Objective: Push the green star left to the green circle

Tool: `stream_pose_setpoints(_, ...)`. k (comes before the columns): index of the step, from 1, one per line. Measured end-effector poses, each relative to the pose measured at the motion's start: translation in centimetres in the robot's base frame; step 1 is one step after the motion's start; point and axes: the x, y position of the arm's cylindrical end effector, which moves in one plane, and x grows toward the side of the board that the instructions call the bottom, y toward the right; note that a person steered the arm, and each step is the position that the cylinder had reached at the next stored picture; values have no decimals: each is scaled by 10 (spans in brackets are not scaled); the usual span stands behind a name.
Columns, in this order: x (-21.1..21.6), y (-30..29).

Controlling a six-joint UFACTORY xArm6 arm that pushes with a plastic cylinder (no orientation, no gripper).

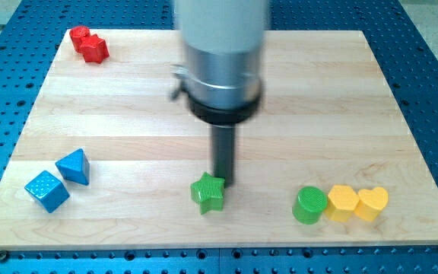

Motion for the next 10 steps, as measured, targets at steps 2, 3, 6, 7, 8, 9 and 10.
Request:
stream_pose_setpoints(2,-3,-101)
stream_pose_setpoints(3,19,-56)
stream_pose_setpoints(6,22,-11)
stream_pose_setpoints(7,23,-11)
stream_pose_setpoints(8,25,-13)
stream_pose_setpoints(9,29,-26)
stream_pose_setpoints(10,-6,-71)
